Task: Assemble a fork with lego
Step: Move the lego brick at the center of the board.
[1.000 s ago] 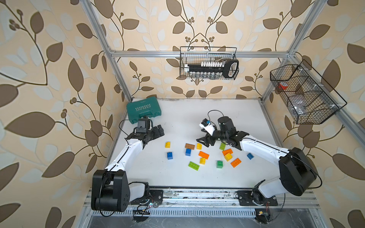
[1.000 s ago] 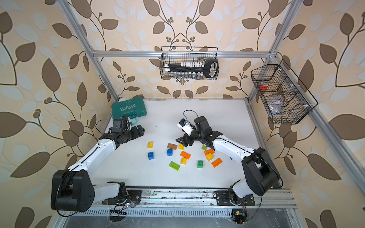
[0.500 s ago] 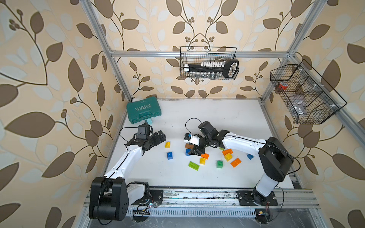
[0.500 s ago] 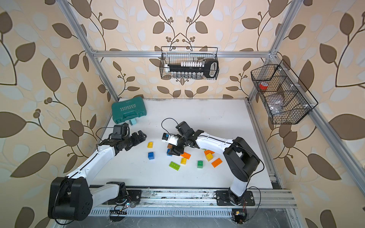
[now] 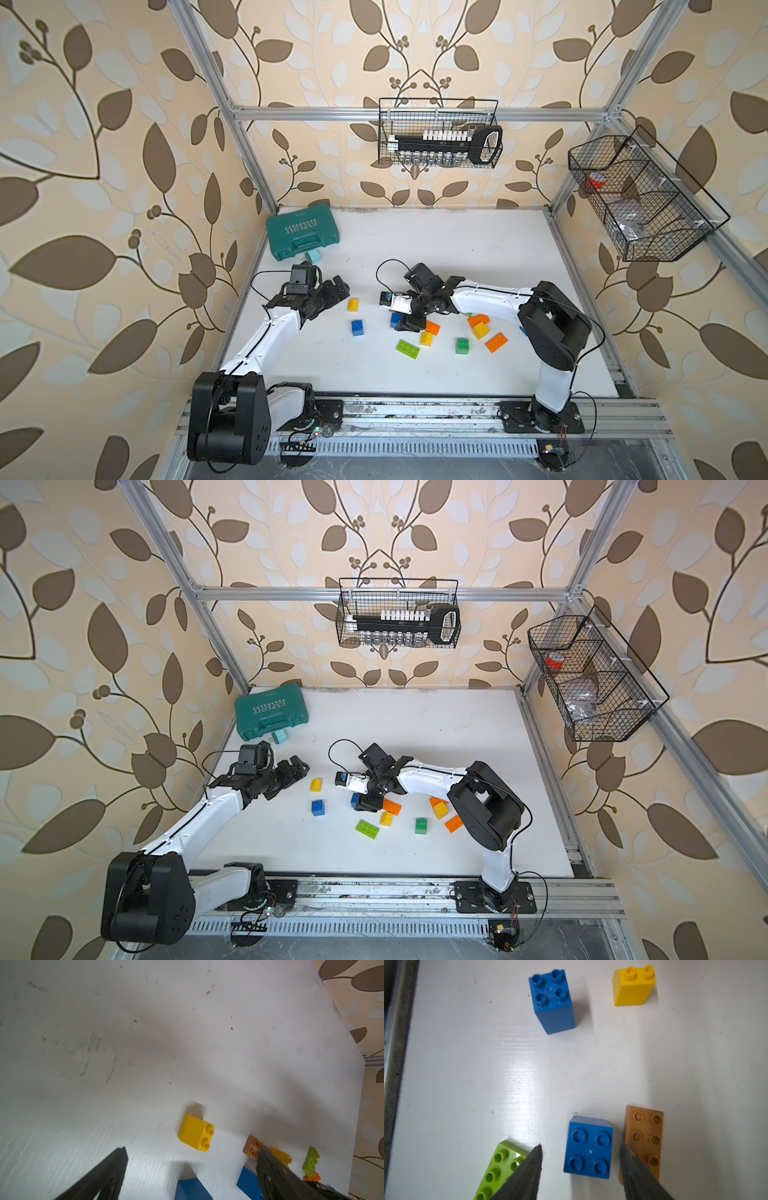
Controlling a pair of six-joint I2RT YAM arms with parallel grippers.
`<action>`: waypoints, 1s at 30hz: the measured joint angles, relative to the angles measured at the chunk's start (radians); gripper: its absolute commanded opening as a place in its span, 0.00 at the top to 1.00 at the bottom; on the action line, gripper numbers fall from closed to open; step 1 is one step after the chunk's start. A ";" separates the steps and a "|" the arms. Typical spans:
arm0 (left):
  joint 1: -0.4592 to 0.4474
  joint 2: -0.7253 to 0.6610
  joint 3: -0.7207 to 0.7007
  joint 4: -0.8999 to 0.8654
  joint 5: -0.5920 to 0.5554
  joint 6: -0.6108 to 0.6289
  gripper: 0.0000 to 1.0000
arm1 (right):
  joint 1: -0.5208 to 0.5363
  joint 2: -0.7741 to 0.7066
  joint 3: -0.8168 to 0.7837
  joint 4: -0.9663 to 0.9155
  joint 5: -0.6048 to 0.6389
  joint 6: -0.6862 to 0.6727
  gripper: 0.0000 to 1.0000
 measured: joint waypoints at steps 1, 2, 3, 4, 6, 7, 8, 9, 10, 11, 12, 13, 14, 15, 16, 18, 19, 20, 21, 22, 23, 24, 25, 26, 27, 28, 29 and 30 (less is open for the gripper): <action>0.000 0.000 0.000 0.000 -0.002 0.000 0.01 | 0.000 0.007 0.002 0.000 0.005 0.001 0.43; 0.000 0.000 -0.001 0.000 -0.003 -0.001 0.01 | 0.000 0.015 0.005 -0.002 0.008 0.002 0.44; 0.000 0.000 -0.002 0.000 -0.003 -0.001 0.01 | 0.000 0.024 0.009 -0.002 0.012 0.004 0.46; 0.000 0.000 -0.003 0.000 -0.004 -0.002 0.01 | 0.000 0.030 0.012 -0.003 0.015 0.005 0.48; 0.000 0.000 -0.005 0.000 -0.004 -0.003 0.01 | 0.000 0.038 0.018 -0.007 0.020 0.008 0.53; 0.000 0.000 -0.005 0.000 -0.005 -0.003 0.01 | 0.000 0.040 0.023 -0.009 0.021 0.010 0.55; 0.000 0.000 -0.005 0.000 -0.005 -0.003 0.01 | 0.000 0.042 0.028 -0.011 0.021 0.012 0.57; 0.000 0.000 -0.005 0.000 -0.006 -0.003 0.01 | 0.000 0.043 0.035 -0.011 0.022 0.012 0.60; 0.000 0.000 -0.005 0.000 -0.006 -0.004 0.01 | 0.000 0.045 0.042 -0.013 0.021 0.013 0.62; 0.000 0.000 -0.005 0.000 -0.007 -0.004 0.01 | 0.000 0.048 0.050 -0.014 0.019 0.014 0.63; 0.000 0.000 -0.005 0.000 -0.007 -0.004 0.01 | 0.000 0.052 0.059 -0.014 0.017 0.013 0.65; 0.000 0.000 -0.005 0.000 -0.007 -0.005 0.01 | 0.000 0.056 0.066 -0.014 0.013 0.012 0.66; 0.000 0.000 -0.005 0.000 -0.008 -0.006 0.01 | 0.000 0.060 0.072 -0.014 0.009 0.011 0.67; 0.000 0.000 -0.005 -0.001 -0.011 -0.007 0.01 | 0.000 0.066 0.079 -0.016 0.002 0.007 0.68; 0.000 0.000 -0.005 -0.001 -0.015 -0.008 0.01 | 0.000 0.073 0.088 -0.020 -0.005 0.004 0.69; 0.000 0.000 -0.005 -0.001 -0.026 -0.010 0.01 | 0.000 0.090 0.113 -0.031 -0.019 0.000 0.70; 0.000 0.000 -0.005 -0.002 -0.029 -0.010 0.01 | 0.000 0.099 0.127 -0.036 -0.024 -0.004 0.70; 0.000 0.000 -0.005 -0.002 -0.030 -0.010 0.01 | 0.000 0.107 0.141 -0.039 -0.029 -0.007 0.71; 0.001 0.000 -0.005 -0.002 -0.031 -0.010 0.01 | 0.000 0.114 0.154 -0.043 -0.034 -0.008 0.71; 0.001 0.000 -0.005 -0.002 -0.031 -0.010 0.01 | 0.000 0.122 0.169 -0.048 -0.039 -0.011 0.71; 0.001 0.000 -0.005 -0.002 -0.031 -0.010 0.01 | 0.000 0.130 0.186 -0.055 -0.042 -0.014 0.71; 0.001 0.000 -0.005 -0.002 -0.031 -0.010 0.01 | 0.000 0.141 0.206 -0.060 -0.045 -0.016 0.71; 0.001 0.000 -0.005 -0.003 -0.031 -0.010 0.01 | 0.000 0.153 0.225 -0.060 -0.049 -0.019 0.71; 0.001 0.000 -0.005 -0.003 -0.031 -0.010 0.01 | 0.000 0.163 0.240 -0.061 -0.050 -0.021 0.71; 0.001 0.000 -0.005 -0.003 -0.031 -0.010 0.01 | 0.000 0.174 0.257 -0.063 -0.051 -0.023 0.71; 0.001 0.000 -0.005 -0.003 -0.031 -0.010 0.01 | 0.000 0.186 0.272 -0.067 -0.053 -0.026 0.71; 0.001 0.000 -0.005 -0.004 -0.031 -0.010 0.01 | 0.000 0.193 0.283 -0.071 -0.054 -0.029 0.71; 0.001 0.000 -0.005 -0.004 -0.031 -0.010 0.01 | 0.000 0.203 0.294 -0.077 -0.055 -0.034 0.71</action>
